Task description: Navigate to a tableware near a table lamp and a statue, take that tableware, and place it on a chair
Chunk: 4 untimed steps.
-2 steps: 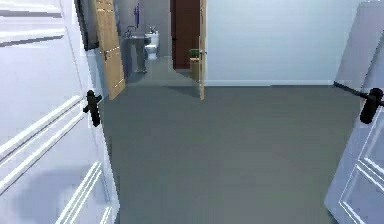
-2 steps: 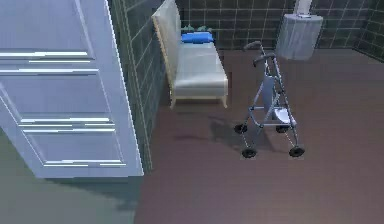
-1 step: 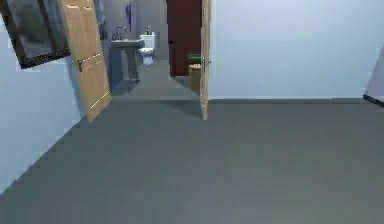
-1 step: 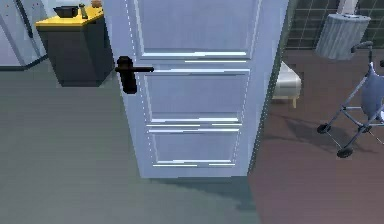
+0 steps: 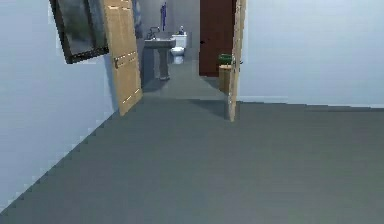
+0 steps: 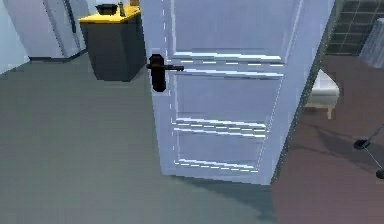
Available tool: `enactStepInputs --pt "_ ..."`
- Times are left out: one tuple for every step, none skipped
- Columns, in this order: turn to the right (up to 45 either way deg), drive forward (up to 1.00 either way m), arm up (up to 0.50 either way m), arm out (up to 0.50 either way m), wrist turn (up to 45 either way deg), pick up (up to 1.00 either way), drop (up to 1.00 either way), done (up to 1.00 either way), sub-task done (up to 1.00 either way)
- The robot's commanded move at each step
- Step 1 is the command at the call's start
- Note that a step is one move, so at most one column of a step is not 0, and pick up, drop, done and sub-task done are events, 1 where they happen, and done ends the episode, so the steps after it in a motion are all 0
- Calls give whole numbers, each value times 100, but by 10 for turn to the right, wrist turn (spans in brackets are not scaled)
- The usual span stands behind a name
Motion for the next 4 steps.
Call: enactStepInputs --pt "0 100 0 0 0 0 0 0 0" --pt "0 100 0 0 0 0 0 0 0" --pt "0 100 0 0 0 0 0 0 0" --pt "0 100 0 0 0 0 0 0 0"
